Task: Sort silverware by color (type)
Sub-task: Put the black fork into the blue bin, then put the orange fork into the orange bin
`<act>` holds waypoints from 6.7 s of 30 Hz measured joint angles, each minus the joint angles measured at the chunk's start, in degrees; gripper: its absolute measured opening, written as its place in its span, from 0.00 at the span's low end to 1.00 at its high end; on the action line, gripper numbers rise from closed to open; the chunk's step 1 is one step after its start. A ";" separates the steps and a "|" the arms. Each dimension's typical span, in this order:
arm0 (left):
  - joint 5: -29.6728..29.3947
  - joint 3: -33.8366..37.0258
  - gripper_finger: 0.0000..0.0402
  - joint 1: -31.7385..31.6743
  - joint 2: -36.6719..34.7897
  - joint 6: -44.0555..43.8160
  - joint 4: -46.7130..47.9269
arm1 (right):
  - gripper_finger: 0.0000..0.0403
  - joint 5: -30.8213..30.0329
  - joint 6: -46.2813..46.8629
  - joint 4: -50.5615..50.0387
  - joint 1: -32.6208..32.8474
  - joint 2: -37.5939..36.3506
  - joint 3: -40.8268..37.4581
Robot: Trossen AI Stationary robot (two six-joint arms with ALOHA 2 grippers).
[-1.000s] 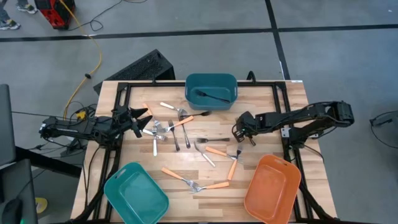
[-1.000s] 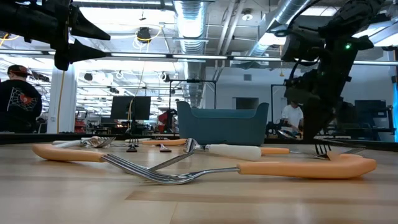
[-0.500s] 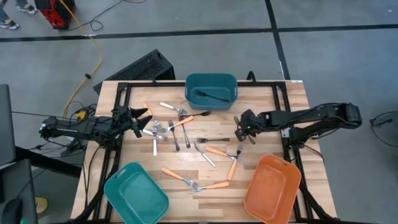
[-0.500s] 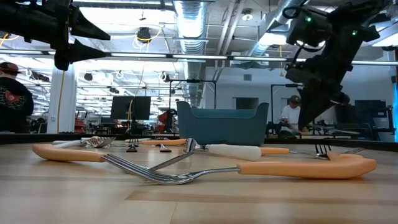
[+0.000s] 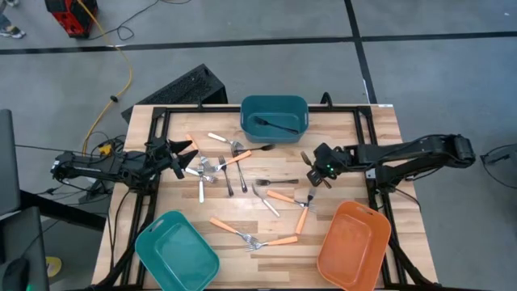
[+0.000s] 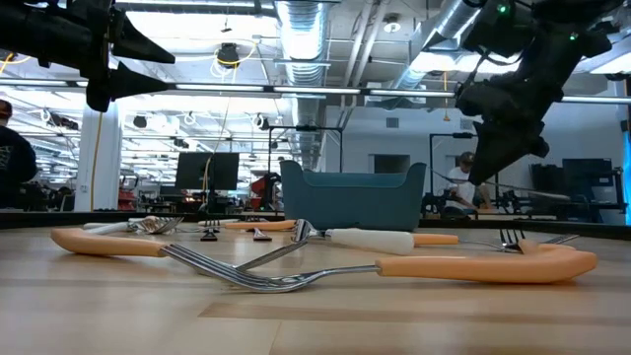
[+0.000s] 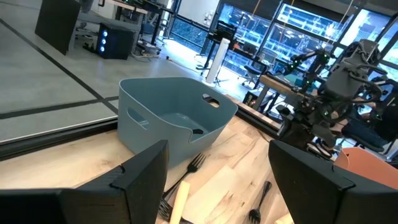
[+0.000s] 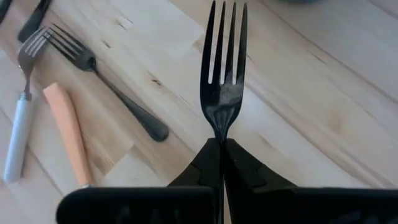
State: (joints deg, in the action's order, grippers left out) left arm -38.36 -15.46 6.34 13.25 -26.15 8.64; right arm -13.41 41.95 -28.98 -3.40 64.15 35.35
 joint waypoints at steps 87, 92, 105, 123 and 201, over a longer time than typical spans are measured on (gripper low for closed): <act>-3.03 0.00 0.65 0.01 -0.01 2.94 -0.08 | 0.05 4.28 -48.97 18.59 -26.10 42.15 38.51; -3.03 0.00 0.65 0.00 -0.01 2.94 0.11 | 0.05 6.91 -46.64 15.40 -27.90 42.15 38.47; -3.03 0.00 0.65 0.01 -0.01 2.92 0.12 | 0.06 8.96 -44.96 15.55 -28.30 45.99 38.38; -2.23 0.00 0.65 0.01 -0.01 2.90 1.07 | 0.10 8.98 -41.30 15.17 -28.59 48.12 38.31; 20.37 -20.74 0.65 -15.02 62.53 20.99 -1.49 | 0.45 1.78 -41.77 -32.99 -13.89 15.98 62.00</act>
State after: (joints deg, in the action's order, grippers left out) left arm -17.99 -36.21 -8.68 75.78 -5.15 7.16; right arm -11.63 0.19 -61.97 -17.29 80.13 97.36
